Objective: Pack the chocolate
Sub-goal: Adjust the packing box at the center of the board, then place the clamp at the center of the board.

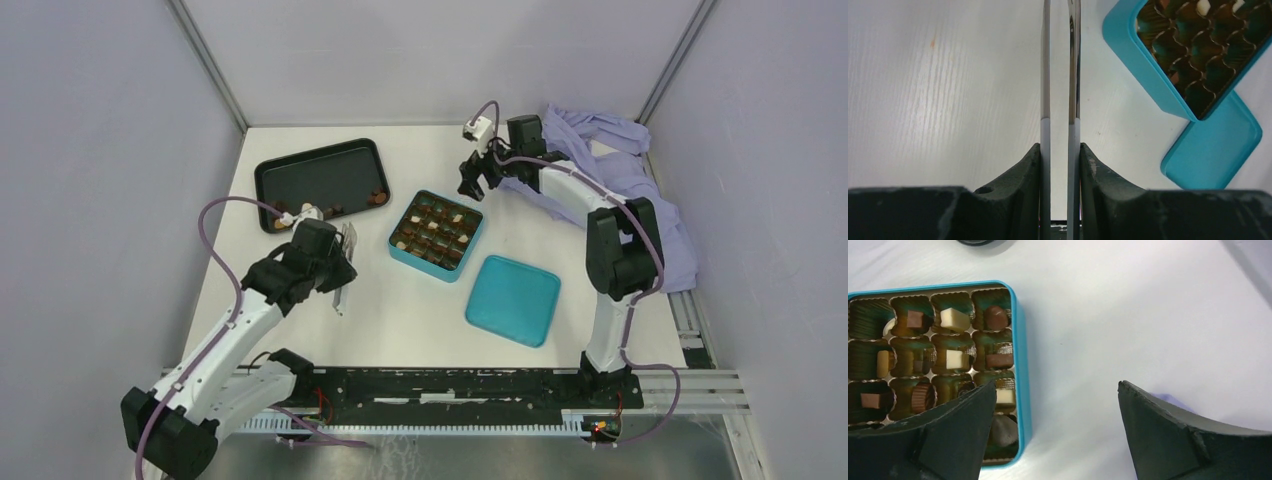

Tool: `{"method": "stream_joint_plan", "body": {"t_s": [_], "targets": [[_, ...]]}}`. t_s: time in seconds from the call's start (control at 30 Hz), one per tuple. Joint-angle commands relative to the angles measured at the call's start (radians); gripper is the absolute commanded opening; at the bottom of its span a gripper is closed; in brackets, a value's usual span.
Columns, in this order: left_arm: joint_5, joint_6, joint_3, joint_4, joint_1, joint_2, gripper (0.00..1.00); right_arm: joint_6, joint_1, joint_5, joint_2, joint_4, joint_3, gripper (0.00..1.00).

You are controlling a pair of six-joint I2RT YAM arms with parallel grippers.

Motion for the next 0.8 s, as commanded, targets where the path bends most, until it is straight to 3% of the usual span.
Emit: {"method": "stream_joint_plan", "body": {"t_s": [0.0, 0.23, 0.33, 0.5, 0.77], "targets": [[-0.121, -0.148, 0.011, 0.000, 0.001, 0.045, 0.14, 0.016, -0.049, -0.033, -0.136, 0.002, -0.028, 0.97], [-0.393, -0.348, -0.097, 0.058, 0.003, 0.091, 0.15, 0.038, -0.057, -0.087, -0.266, 0.058, -0.226, 0.98], [-0.483, -0.459, -0.111, 0.062, 0.005, 0.178, 0.19, 0.038, -0.059, -0.094, -0.297, 0.061, -0.270, 0.98], [-0.552, -0.631, -0.085, 0.032, 0.005, 0.382, 0.34, 0.041, -0.070, -0.103, -0.335, 0.067, -0.318, 0.98], [-0.493, -0.720, -0.041, 0.052, 0.004, 0.616, 0.63, 0.034, -0.093, -0.110, -0.410, 0.056, -0.411, 0.98]]}}
